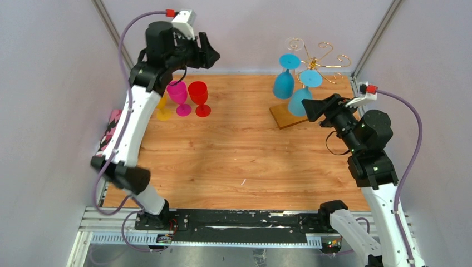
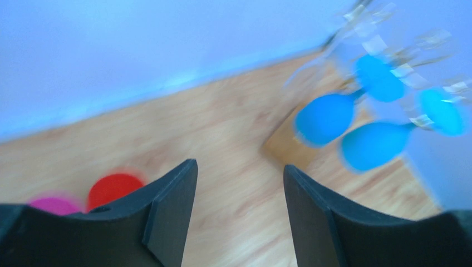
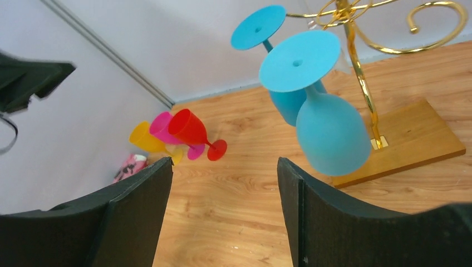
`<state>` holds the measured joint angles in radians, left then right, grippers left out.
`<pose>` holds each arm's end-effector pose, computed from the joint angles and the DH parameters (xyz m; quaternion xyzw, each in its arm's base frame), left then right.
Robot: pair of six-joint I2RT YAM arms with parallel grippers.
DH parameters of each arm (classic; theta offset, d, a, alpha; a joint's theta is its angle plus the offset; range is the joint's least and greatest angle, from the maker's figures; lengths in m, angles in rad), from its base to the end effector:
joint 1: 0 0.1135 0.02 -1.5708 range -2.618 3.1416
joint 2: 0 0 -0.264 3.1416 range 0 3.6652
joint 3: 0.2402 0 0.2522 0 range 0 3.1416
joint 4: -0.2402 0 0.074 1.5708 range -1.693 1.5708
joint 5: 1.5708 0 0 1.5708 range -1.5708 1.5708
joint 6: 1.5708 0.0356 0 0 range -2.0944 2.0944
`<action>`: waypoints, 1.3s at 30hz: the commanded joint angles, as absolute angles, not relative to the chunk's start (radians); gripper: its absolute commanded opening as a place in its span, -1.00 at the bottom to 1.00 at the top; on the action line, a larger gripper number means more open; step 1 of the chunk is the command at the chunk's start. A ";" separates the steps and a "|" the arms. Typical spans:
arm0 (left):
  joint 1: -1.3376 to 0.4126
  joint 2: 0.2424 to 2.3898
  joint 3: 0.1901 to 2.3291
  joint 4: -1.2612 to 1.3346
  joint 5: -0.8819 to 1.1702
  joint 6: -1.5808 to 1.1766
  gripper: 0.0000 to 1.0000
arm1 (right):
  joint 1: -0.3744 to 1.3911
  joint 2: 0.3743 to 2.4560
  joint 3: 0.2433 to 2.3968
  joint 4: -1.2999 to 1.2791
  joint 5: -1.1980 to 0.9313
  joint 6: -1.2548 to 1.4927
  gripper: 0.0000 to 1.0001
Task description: Take the wine glass off the wine glass rack
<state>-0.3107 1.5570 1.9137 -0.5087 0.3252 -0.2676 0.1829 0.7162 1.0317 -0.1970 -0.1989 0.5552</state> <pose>0.3121 -0.1122 0.5029 0.1216 0.7463 -0.3010 0.5811 0.1396 0.0330 0.4327 0.0493 0.6630 0.3299 0.6702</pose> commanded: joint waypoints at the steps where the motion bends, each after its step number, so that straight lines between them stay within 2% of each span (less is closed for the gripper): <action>1: -0.316 1.343 1.544 0.171 0.585 -0.512 0.31 | 0.072 0.723 1.013 -0.141 -0.280 0.692 0.48; 5: -0.364 1.253 1.431 0.201 0.565 -0.515 0.31 | -0.056 0.782 0.940 0.029 -0.464 0.859 0.49; 9: -0.376 1.196 1.354 0.202 0.546 -0.526 0.30 | -0.101 0.858 0.881 0.193 -0.556 0.998 0.47; 25: -0.376 1.123 1.259 0.201 0.532 -0.503 0.30 | -0.130 0.993 0.867 0.358 -0.545 1.116 0.31; 27: -0.376 1.115 1.253 0.200 0.529 -0.502 0.30 | -0.130 1.014 0.877 0.363 -0.536 1.116 0.24; 33: -0.376 1.098 1.233 0.196 0.530 -0.499 0.30 | -0.131 1.066 0.913 0.378 -0.521 1.106 -0.18; 39: -0.376 1.101 1.224 0.187 0.532 -0.497 0.29 | -0.138 1.070 0.946 0.371 -0.515 1.108 -0.24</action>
